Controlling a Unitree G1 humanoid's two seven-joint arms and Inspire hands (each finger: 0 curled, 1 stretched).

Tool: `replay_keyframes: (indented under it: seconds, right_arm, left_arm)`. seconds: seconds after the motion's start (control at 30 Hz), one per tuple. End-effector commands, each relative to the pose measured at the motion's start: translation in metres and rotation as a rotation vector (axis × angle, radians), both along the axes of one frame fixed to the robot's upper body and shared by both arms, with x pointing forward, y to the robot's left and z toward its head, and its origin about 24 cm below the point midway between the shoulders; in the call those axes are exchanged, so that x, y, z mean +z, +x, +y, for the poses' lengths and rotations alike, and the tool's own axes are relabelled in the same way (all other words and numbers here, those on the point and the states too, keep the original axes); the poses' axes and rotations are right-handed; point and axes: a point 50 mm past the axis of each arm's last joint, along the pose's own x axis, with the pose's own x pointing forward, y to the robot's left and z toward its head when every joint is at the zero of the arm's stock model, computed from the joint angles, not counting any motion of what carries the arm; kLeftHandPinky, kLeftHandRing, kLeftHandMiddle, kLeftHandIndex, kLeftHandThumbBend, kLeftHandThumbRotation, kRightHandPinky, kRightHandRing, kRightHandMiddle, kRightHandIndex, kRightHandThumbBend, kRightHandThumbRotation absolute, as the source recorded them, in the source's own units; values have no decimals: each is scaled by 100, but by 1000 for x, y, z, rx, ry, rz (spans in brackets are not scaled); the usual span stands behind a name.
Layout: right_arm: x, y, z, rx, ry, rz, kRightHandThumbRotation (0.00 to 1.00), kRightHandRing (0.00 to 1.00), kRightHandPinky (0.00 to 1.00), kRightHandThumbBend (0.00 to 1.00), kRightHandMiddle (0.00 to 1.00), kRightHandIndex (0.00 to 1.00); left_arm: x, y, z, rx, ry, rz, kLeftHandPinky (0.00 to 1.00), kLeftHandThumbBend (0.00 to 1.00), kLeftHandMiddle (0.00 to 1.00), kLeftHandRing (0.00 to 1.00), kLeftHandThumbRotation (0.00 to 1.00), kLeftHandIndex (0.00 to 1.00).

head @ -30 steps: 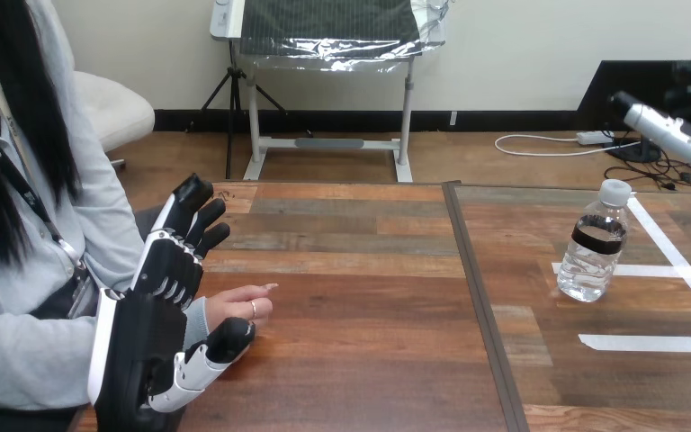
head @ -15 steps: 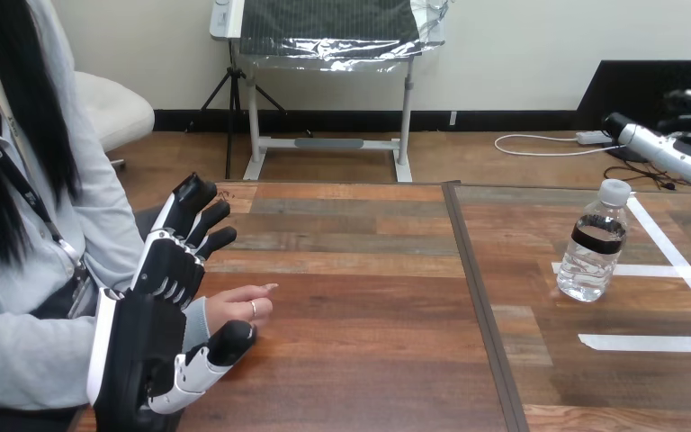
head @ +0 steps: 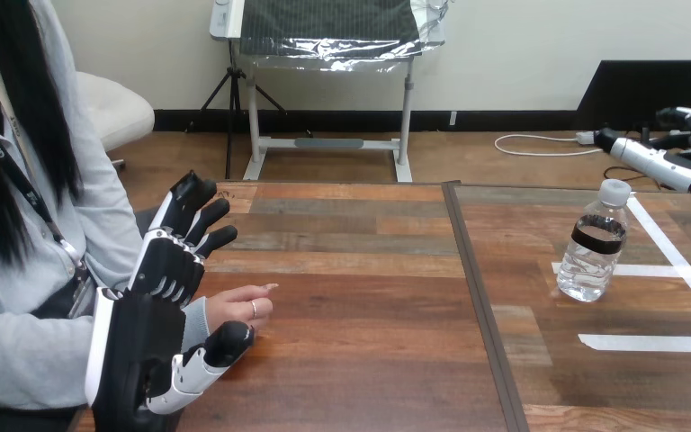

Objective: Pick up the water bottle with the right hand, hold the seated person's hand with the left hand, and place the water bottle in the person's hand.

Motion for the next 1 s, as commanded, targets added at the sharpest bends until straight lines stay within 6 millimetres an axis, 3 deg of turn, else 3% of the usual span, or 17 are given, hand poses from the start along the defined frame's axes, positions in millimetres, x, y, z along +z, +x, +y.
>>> replay_keyframes:
  seconds: [0.0, 0.97]
  right_arm:
    - [31, 20, 18, 47, 2, -67, 59, 77, 69, 100, 79, 87]
    - [0, 14, 25, 54, -1, 72, 57, 79, 71, 98, 82, 87]
  left_arm:
    - [17, 7, -2, -12, 6, -100, 81, 100, 92, 89, 63, 92]
    - [21, -2, 3, -10, 18, -111, 81, 100, 91, 88, 64, 91]
